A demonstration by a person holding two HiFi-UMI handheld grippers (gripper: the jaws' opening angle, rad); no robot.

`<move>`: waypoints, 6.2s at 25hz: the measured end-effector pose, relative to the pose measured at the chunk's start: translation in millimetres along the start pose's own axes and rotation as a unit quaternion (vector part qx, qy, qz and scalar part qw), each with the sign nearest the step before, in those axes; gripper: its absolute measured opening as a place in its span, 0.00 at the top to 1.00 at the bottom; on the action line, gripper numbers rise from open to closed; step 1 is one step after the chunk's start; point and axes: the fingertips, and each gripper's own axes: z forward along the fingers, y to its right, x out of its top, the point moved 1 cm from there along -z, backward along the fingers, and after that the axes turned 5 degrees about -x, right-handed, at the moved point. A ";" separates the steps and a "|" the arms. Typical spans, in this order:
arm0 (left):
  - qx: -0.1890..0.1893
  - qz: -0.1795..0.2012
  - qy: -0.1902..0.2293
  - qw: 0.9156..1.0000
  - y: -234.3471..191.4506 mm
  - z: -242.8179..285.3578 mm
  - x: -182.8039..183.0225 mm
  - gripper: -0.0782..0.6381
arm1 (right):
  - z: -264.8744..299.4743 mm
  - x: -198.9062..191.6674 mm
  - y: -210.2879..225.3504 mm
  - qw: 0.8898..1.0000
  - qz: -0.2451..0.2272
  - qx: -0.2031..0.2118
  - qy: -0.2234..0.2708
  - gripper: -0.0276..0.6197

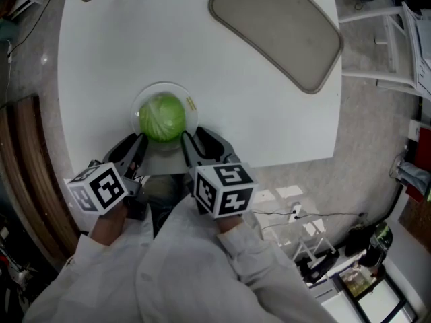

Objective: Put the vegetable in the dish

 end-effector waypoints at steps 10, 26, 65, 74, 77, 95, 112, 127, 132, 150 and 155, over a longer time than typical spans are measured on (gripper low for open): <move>-0.007 -0.031 0.016 0.999 -1.7 0.4 1.7 0.75 | 0.3 -0.4 2.0 1.000 0.001 -0.010 -0.001 0.77; -0.018 -0.045 0.037 0.998 -5.8 1.0 3.9 0.82 | 0.9 0.4 4.7 0.999 0.027 -0.027 0.014 0.82; -0.022 0.152 0.027 0.988 31.5 -4.2 31.2 0.81 | -26.3 32.9 -4.0 0.993 0.057 -0.061 0.083 0.85; -0.045 0.178 0.025 0.983 56.0 -3.3 44.1 0.81 | -43.3 47.4 0.2 0.987 0.078 -0.070 0.120 0.85; -0.048 0.188 0.026 0.981 68.4 2.0 47.1 0.81 | -49.3 55.6 8.3 0.986 0.083 -0.070 0.130 0.85; -0.037 0.201 0.047 0.978 167.0 81.4 72.2 0.81 | -77.4 140.3 104.2 0.986 0.064 -0.052 0.144 0.85; -0.050 0.218 0.045 0.974 241.8 187.1 96.6 0.81 | -79.4 208.2 211.8 0.985 0.075 -0.061 0.144 0.85; -0.043 0.235 0.036 0.970 261.4 280.5 135.8 0.81 | -38.3 262.9 282.9 0.984 0.088 -0.080 0.136 0.85; -0.040 0.235 0.030 0.971 261.3 301.3 140.2 0.81 | -28.6 270.2 297.6 0.985 0.081 -0.088 0.127 0.85; -0.003 0.231 0.014 0.973 248.8 318.6 138.8 0.80 | -7.6 267.4 305.6 0.991 0.047 -0.101 0.074 0.84; 0.007 0.248 0.014 0.969 246.5 318.4 139.7 0.80 | -6.6 267.8 304.3 0.991 0.035 -0.106 0.074 0.84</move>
